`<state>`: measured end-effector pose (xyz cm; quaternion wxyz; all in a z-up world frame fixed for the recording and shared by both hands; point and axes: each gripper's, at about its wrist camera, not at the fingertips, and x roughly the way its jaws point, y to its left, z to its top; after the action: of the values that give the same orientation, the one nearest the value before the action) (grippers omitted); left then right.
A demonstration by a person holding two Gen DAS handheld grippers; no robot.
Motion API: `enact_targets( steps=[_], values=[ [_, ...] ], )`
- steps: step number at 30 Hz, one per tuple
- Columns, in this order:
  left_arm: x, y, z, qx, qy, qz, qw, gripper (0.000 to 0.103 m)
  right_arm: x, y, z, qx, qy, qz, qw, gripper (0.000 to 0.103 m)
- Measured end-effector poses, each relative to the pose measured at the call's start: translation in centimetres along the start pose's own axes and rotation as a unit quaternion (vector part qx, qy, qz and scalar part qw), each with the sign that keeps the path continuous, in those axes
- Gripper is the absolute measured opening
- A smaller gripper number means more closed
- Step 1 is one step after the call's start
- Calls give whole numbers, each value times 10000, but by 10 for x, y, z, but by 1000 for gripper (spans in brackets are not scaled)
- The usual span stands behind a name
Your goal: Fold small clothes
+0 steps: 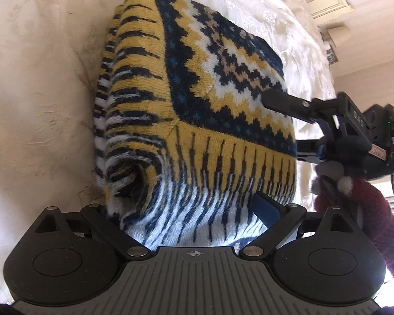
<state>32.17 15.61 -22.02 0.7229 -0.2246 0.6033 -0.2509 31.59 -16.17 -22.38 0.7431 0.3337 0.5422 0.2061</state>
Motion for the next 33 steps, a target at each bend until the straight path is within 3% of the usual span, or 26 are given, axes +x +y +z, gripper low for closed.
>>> enact_targets(
  steps=[5,8,12,18,19,21,24,29,33],
  values=[
    [8,-7,1,89,-1,-99,9999,96,9,2,4,100,-19,40,9999,103],
    [5,-2,-3,-110,-61,-218,9997,96,4,-3,1,112,-35,141,9998,103],
    [-2,6,-9,-341,-54,-296,9990,91,-3,-9,-7,148,-2,222,9996,103],
    [-6,3,-15,-292,-18,-282,9992,83,-11,-11,-15,98,26,192,9998,101],
    [-5,1,-13,-268,-31,-300,9992,77,-10,-9,-15,69,58,153,9998,90],
    [-1,3,-12,-349,63,-402,9986,51,-11,-3,-14,-65,117,-126,9998,64],
    [-2,5,-10,-426,67,-548,9976,29,-22,6,-15,-216,18,-194,9996,53],
    [-12,-6,-24,-359,70,-696,9969,29,-55,7,-32,-175,-103,-254,9995,51],
    [-8,-30,-53,-210,194,-768,9966,28,-87,-10,-59,-54,-46,-355,9993,51]
  ],
)
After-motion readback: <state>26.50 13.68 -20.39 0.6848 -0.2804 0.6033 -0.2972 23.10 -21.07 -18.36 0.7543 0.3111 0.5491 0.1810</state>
